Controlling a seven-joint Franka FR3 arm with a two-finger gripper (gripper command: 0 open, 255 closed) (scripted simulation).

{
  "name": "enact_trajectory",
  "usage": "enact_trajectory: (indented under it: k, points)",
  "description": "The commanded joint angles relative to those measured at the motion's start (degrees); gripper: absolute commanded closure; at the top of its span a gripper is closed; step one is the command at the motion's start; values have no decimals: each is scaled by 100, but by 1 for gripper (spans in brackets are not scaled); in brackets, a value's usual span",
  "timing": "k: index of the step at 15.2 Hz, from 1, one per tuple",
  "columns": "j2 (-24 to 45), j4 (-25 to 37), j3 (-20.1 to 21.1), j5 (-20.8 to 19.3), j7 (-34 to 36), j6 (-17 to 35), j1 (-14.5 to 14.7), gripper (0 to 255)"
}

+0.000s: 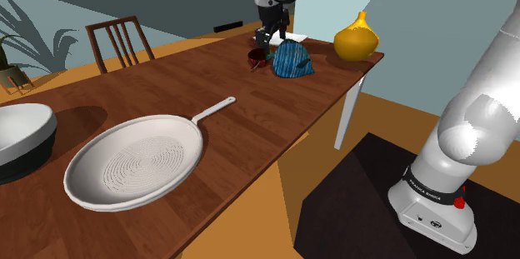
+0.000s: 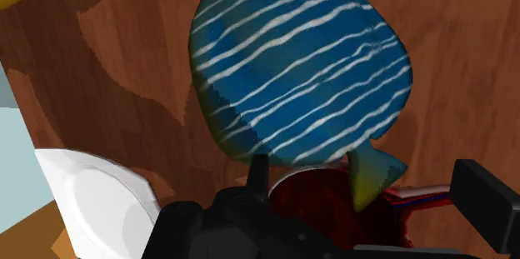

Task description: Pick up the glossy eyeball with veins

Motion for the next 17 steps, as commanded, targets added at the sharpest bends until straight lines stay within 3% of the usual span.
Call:
enact_trajectory:
  k: [1,6,16,17]
  points:
    - [491,456,86,-289,99,-82,72,0]
    - [1777,1787,175,-1001,219,-436,389,0]
    - [1847,1325,141,-1083,466,37,369,0]
    - [1847,1321,141,-1084,467,41,368,255]
